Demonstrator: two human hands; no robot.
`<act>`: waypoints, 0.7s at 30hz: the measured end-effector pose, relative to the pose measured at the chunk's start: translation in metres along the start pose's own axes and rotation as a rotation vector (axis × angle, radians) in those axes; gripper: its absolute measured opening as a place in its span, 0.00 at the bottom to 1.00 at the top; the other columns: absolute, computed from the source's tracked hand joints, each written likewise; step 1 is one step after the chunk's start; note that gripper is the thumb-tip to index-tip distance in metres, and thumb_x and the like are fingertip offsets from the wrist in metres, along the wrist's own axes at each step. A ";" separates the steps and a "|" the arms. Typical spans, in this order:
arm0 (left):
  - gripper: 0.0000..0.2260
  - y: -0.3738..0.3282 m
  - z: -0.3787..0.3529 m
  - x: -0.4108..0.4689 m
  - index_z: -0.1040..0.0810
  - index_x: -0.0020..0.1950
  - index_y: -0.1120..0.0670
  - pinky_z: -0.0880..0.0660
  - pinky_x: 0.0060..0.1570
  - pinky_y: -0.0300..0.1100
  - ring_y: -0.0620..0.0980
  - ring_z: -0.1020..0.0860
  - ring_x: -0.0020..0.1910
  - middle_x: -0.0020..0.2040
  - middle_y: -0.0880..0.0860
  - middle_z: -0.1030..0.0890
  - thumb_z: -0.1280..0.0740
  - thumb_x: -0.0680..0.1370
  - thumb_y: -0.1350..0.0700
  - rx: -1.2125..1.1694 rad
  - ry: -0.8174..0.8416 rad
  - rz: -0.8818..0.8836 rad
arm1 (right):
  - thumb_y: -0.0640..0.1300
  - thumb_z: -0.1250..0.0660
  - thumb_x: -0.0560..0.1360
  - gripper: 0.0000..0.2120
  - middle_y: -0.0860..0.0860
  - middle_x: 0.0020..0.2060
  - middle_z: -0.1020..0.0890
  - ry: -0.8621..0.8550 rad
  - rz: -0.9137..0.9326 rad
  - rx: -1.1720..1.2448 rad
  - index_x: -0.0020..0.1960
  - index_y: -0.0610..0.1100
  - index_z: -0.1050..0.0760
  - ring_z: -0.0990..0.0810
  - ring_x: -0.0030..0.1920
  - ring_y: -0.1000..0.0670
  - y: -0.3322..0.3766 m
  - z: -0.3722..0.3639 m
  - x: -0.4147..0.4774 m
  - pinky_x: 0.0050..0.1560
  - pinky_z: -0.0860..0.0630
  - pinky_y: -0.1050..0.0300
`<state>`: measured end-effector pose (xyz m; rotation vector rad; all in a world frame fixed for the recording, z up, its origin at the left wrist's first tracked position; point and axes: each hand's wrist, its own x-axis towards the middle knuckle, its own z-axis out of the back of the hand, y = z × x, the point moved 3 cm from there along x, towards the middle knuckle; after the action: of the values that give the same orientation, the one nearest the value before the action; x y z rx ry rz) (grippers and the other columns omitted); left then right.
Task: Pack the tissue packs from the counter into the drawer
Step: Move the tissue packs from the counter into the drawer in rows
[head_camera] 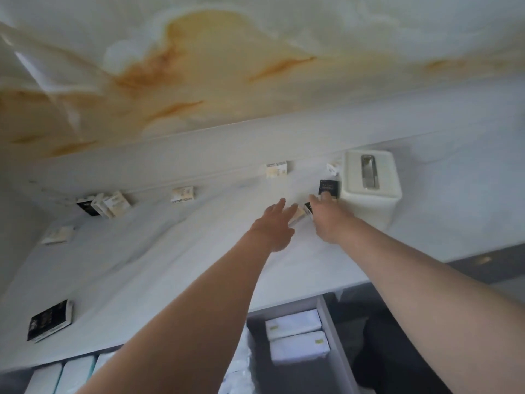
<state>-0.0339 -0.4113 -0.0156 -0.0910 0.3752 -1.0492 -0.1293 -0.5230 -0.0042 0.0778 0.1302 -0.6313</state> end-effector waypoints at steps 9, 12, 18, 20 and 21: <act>0.21 0.024 -0.004 -0.022 0.28 0.65 0.43 0.31 0.55 0.45 0.52 0.30 0.60 0.60 0.51 0.29 0.34 0.75 0.38 0.135 -0.256 -0.035 | 0.54 0.30 0.73 0.43 0.49 0.70 0.27 0.042 0.132 0.227 0.80 0.53 0.49 0.28 0.68 0.45 0.016 0.009 -0.014 0.62 0.28 0.52; 0.23 0.045 -0.009 -0.042 0.25 0.61 0.46 0.28 0.53 0.44 0.50 0.29 0.59 0.60 0.49 0.30 0.29 0.70 0.39 0.074 -0.304 -0.071 | 0.54 0.30 0.72 0.43 0.53 0.73 0.30 0.032 0.194 0.249 0.80 0.58 0.49 0.28 0.68 0.47 0.027 0.005 -0.026 0.61 0.28 0.54; 0.27 0.069 -0.011 -0.070 0.31 0.68 0.48 0.28 0.60 0.45 0.50 0.27 0.64 0.67 0.46 0.26 0.28 0.73 0.45 -0.098 -0.145 -0.040 | 0.43 0.28 0.71 0.40 0.53 0.72 0.32 0.029 0.289 0.363 0.77 0.56 0.42 0.29 0.68 0.47 0.052 -0.011 -0.038 0.61 0.27 0.52; 0.25 0.073 -0.011 -0.083 0.30 0.65 0.49 0.28 0.54 0.43 0.51 0.25 0.58 0.62 0.49 0.24 0.27 0.72 0.45 -0.118 -0.157 -0.010 | 0.39 0.29 0.70 0.37 0.53 0.69 0.32 0.014 0.328 0.360 0.76 0.54 0.39 0.29 0.66 0.48 0.059 -0.015 -0.043 0.60 0.27 0.53; 0.24 0.075 -0.012 -0.091 0.31 0.63 0.50 0.28 0.52 0.42 0.52 0.26 0.56 0.60 0.50 0.24 0.27 0.72 0.45 -0.132 -0.165 0.001 | 0.39 0.29 0.70 0.37 0.53 0.69 0.32 0.008 0.343 0.364 0.75 0.54 0.38 0.29 0.67 0.48 0.063 -0.017 -0.046 0.61 0.27 0.53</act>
<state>-0.0157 -0.2946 -0.0222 -0.2934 0.2943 -1.0082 -0.1304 -0.4435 -0.0124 0.4453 0.0071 -0.3057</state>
